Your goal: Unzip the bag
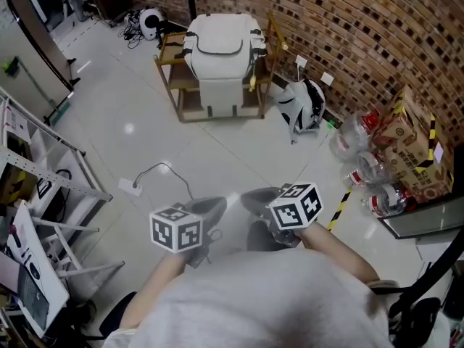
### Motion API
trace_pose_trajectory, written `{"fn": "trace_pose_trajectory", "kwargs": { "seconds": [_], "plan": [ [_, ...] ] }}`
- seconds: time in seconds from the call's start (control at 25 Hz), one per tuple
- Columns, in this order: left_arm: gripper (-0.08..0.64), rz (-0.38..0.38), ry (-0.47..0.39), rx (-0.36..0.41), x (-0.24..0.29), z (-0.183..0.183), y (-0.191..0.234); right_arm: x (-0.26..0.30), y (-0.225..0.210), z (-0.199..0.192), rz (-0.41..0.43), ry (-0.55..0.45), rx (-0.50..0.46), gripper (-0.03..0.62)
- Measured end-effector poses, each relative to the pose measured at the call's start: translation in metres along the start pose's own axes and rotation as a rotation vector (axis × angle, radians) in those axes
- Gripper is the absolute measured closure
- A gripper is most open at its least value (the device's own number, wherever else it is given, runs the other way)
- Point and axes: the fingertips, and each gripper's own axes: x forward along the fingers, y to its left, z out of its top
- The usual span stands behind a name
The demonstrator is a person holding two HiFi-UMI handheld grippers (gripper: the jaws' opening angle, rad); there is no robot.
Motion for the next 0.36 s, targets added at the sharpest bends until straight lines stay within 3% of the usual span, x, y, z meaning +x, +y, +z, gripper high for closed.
{"fn": "trace_pose_trajectory", "kwargs": {
  "seconds": [0.36],
  "plan": [
    [0.558,-0.001,-0.015,0.013,-0.028,-0.017,-0.008,0.005,0.031,-0.010,-0.007,-0.005,-0.034,0.592]
  ]
}}
